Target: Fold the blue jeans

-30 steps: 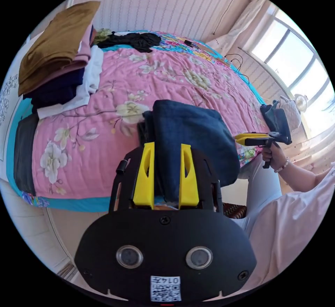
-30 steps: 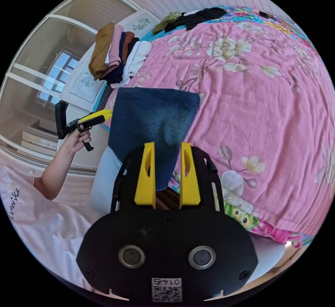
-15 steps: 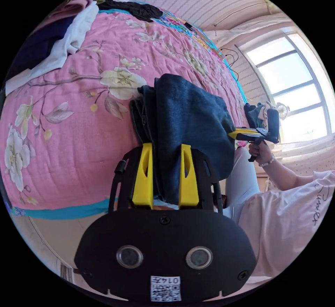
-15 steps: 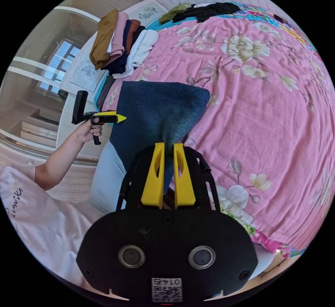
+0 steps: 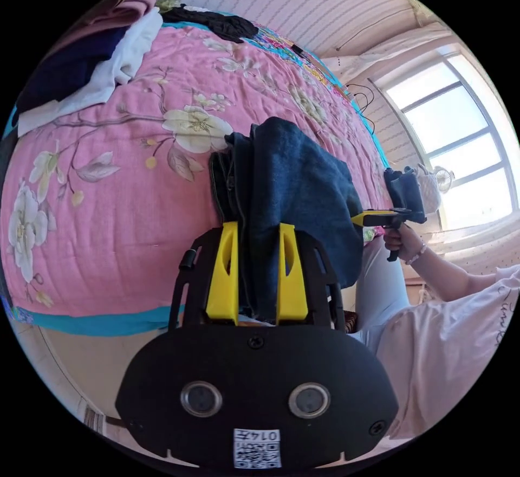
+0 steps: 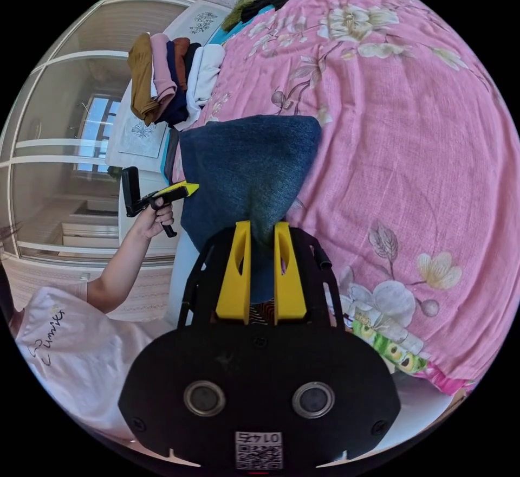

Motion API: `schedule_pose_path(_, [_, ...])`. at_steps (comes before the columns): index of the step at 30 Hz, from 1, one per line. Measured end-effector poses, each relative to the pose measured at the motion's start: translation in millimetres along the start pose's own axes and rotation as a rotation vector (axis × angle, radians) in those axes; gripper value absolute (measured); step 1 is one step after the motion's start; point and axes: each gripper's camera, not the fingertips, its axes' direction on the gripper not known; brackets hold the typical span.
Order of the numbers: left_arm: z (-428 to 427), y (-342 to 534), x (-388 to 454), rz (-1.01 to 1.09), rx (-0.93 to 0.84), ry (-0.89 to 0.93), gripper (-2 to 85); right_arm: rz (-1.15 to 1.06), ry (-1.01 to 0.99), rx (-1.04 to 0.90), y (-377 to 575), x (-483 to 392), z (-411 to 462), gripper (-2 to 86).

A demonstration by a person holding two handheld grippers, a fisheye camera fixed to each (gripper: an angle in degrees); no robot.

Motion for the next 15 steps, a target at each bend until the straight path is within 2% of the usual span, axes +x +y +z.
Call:
schedule_pose_path(5, [3.2,0.4,23.4,0.052,0.02,-0.236,15.9,-0.029,-0.037,0.0,16.9,-18.1,-25.2,4.5])
schedule_pose_path(12, [30.1,1.5,7.0,-0.067,0.052,-0.02,15.8,0.014,-0.082,0.015,41.4,-27.2,-40.1,4.3])
schedule_pose_path(15, [37.2,3.1,8.7,-0.049,0.066,0.055,12.3,0.01,-0.087,0.008,50.1,-37.5,-47.1,4.3])
